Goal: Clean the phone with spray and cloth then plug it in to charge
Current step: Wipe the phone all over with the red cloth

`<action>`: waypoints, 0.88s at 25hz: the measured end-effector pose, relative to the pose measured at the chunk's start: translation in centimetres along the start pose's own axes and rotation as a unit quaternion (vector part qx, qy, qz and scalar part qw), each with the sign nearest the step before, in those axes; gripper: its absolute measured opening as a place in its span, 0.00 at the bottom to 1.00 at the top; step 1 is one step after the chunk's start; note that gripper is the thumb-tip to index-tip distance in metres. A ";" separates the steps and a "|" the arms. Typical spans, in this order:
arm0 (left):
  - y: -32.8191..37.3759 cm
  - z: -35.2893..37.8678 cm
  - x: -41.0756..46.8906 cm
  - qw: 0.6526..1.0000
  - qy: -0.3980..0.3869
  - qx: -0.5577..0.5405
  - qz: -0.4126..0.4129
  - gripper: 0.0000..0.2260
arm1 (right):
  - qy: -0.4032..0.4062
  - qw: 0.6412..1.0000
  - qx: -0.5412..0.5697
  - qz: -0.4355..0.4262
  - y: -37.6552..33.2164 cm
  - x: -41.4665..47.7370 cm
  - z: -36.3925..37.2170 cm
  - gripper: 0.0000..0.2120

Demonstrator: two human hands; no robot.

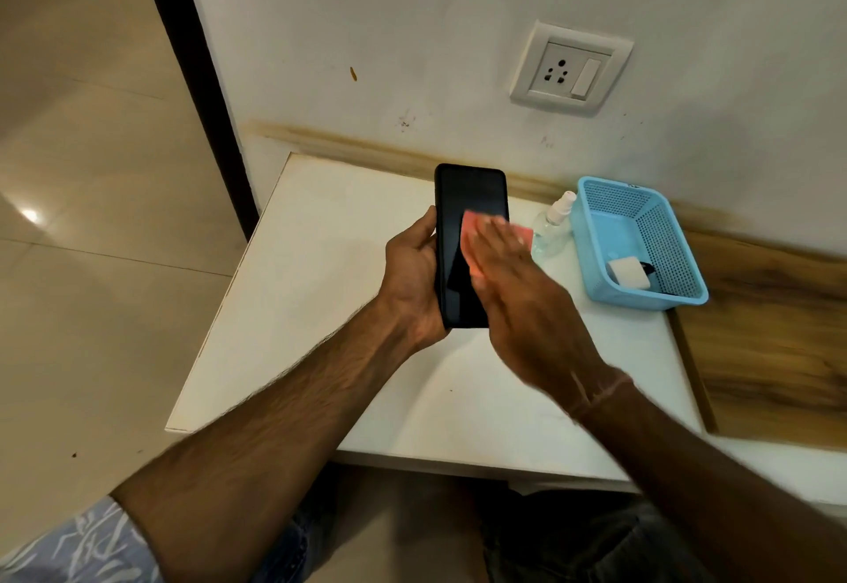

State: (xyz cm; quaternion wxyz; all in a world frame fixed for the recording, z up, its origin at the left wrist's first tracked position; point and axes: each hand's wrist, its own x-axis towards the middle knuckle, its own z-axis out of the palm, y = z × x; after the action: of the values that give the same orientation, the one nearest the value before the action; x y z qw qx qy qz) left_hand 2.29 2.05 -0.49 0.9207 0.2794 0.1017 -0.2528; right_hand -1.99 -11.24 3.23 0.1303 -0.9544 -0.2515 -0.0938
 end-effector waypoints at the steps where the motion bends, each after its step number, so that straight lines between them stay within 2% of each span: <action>1: -0.1 0.0 0.0 1.000 0.009 0.007 0.002 0.27 | 0.002 1.000 0.013 0.025 0.2 2.2 -0.3 0.22; 3: -0.2 -0.1 0.1 1.000 0.016 0.001 0.008 0.23 | -0.005 0.997 0.031 0.064 0.8 5.5 -0.7 0.23; 6: 0.1 -0.1 0.0 1.000 0.016 -0.008 0.010 0.23 | 0.005 0.998 0.043 0.052 0.6 5.6 -0.5 0.23; 11: 0.4 0.2 -0.6 1.000 -0.007 -0.004 0.011 0.31 | 0.003 1.000 -0.011 -0.028 -1.5 -4.8 1.2 0.23; 14: 0.4 0.5 -0.5 1.000 -0.013 -0.020 0.006 0.32 | -0.012 0.999 -0.017 -0.038 -2.0 -8.1 1.5 0.22; 17: 0.3 0.5 -0.4 1.000 -0.011 -0.006 0.008 0.31 | -0.011 0.999 -0.017 -0.031 -1.0 -4.5 0.6 0.23; 22: -0.1 0.3 -0.3 0.999 0.021 0.020 0.026 0.21 | 0.007 0.997 0.029 0.073 1.0 6.0 -1.2 0.23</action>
State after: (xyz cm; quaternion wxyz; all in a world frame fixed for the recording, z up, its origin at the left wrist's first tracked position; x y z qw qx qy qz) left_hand 2.01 1.94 -0.17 0.9188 0.3058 0.1085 -0.2248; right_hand 3.51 -9.75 5.62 0.1665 -0.9653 -0.1831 -0.0833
